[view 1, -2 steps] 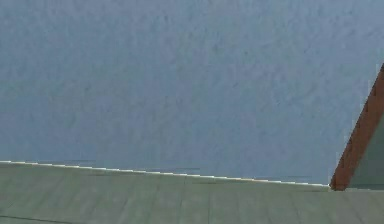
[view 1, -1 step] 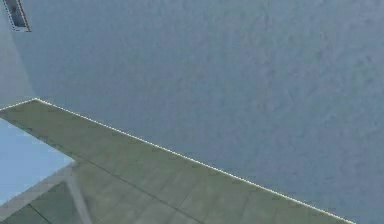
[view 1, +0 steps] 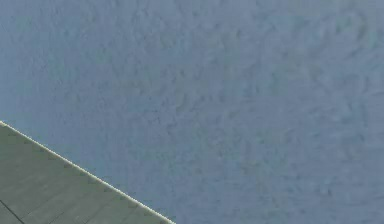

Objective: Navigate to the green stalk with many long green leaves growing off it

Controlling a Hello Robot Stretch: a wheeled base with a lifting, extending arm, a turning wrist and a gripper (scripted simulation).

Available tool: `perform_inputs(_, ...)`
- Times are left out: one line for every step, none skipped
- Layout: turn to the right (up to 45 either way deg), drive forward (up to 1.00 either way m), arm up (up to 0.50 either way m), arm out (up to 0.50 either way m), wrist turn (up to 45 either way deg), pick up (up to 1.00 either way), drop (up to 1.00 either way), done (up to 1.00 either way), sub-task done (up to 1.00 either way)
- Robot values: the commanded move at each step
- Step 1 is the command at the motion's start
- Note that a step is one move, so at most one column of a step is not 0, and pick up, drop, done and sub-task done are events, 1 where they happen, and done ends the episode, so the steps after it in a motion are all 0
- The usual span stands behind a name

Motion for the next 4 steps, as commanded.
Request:
perform_inputs(-9.0, 0.00, 0.00, 0.00, 0.0, 0.00, 0.00, 0.00, 0.00)
perform_inputs(0.0, 0.40, 0.00, 0.00, 0.0, 0.00, 0.00, 0.00, 0.00)
perform_inputs(-45.0, 0.00, 0.00, 0.00, 0.0, 0.00, 0.00, 0.00, 0.00)
perform_inputs(-6.0, 0.00, 0.00, 0.00, 0.0, 0.00, 0.00, 0.00, 0.00)
